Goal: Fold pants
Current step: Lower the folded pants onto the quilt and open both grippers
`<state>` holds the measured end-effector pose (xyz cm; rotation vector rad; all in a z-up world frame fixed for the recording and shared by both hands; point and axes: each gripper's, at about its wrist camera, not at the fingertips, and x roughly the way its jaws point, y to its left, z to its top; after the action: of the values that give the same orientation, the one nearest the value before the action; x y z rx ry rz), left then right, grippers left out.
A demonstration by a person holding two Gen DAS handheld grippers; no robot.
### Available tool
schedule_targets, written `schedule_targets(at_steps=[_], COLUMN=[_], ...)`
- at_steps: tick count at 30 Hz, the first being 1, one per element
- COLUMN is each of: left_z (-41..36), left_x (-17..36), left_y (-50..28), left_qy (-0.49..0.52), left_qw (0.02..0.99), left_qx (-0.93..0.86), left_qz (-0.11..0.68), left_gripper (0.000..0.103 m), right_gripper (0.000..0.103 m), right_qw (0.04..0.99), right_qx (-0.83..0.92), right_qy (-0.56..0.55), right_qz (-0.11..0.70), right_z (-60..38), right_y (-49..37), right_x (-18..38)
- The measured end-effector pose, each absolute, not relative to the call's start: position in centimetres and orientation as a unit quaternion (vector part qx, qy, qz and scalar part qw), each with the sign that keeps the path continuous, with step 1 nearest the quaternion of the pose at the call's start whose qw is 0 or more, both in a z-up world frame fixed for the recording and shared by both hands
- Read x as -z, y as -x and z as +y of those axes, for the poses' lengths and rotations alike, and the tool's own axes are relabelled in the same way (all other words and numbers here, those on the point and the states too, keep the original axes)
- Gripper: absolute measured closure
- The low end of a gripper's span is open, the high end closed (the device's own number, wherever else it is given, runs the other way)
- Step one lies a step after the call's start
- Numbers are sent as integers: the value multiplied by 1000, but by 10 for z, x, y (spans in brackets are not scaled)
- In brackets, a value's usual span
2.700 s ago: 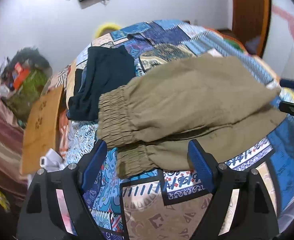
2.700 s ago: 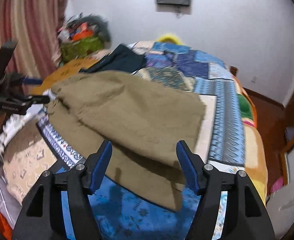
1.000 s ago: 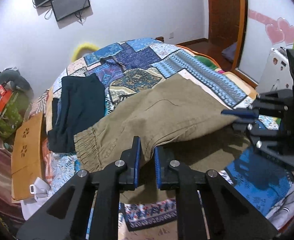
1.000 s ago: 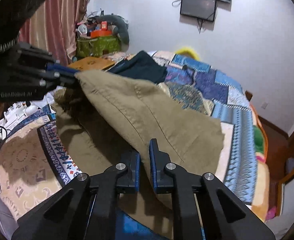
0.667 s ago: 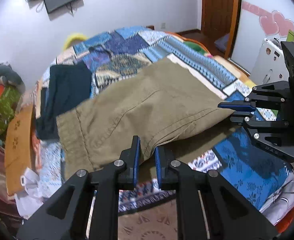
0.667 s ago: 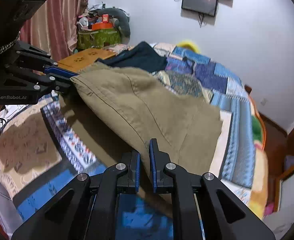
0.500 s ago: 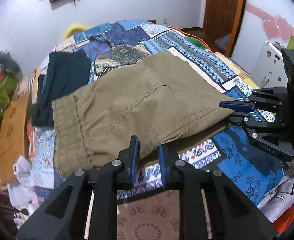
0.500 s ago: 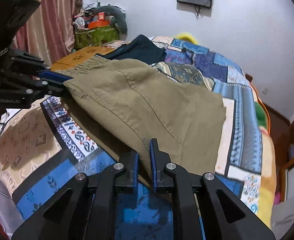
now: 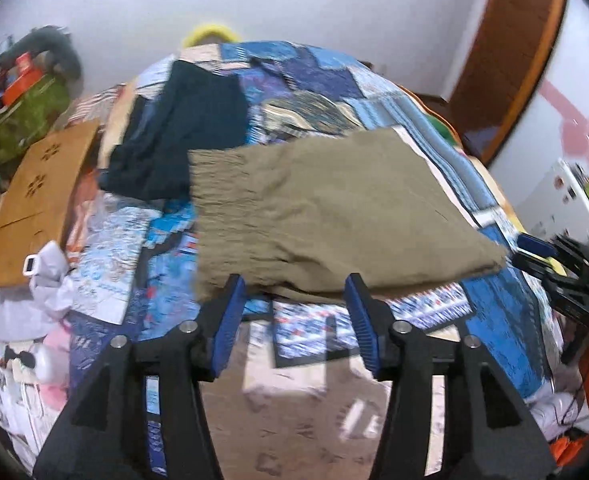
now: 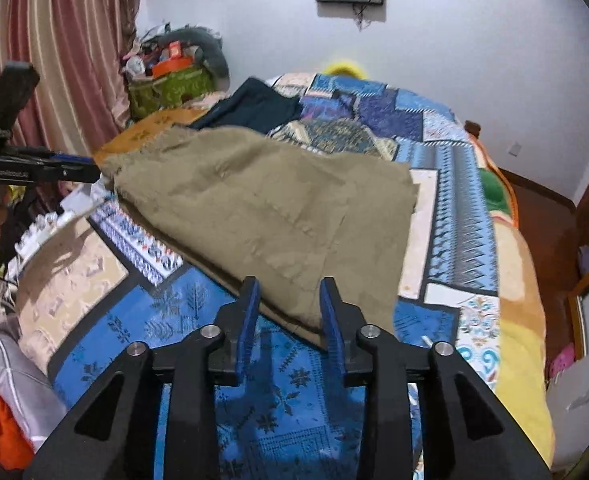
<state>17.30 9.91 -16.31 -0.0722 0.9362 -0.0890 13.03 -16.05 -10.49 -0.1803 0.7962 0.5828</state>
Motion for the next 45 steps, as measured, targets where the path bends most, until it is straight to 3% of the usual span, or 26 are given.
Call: schedule_targets(at_steps=[2,4,10,17,21,23,24,25,26,32,33,35,36,37,42,44,45], left_z=[108,116,119,97,93,96,98,100,103,142,143,140,138,135,119,117,117], left_x=[162,163,181,195,191,189,187,186,185,188,186,180,178,176,190,203,208], left_y=[-179,-186,-208,-211,-207,-207,-206,-206,-207,-206,-204,-201,-200,-199,-209,-215,-217], left_qy=[37,42,52,2,-36,-34,-36,-46,-52,36,43,48,49,50,44,50,57], left_qw=[893,893,881,884,890,893,895,895,894,882,883,884,886,889,883,872,868], left_qx=[23,7,12,-1,-20,-25,-35,-53,-70,-55,-46,-32,-28,-26,-17,-8,0], left_qz=[448,448,470,468,454,449,444,440,439,467,465,464,461,455,467,486,493], left_gripper=[42,28,27,28,49,53,62,78,82,84,83,64,38,21,19,29,40], right_gripper=[72,72,63,63,63,63,63,63,63,63,63,63,63,62,62,62,62], right_qw=[881,883,881,854,846,845,844,844,844,845,845,845,846,846,847,847,847], right_qx=[-275,-269,-256,-249,-246,-246,-246,-246,-246,-240,-239,-236,-235,-234,-231,-231,-231], right_qy=[68,47,-7,-33,-36,-36,-37,-38,-37,-32,-32,-34,-35,-35,-32,-32,-31], right_qz=[380,383,397,455,472,473,474,475,475,477,478,478,478,478,478,478,478], right_z=[-164,-167,-165,-154,-154,-156,-157,-158,-159,-166,-167,-170,-170,-170,-170,-171,-172], right_y=[-134,-141,-160,-176,-174,-173,-172,-172,-171,-168,-167,-166,-165,-164,-161,-161,-160], right_x=[99,97,106,142,155,155,155,156,156,159,159,160,160,160,159,159,159])
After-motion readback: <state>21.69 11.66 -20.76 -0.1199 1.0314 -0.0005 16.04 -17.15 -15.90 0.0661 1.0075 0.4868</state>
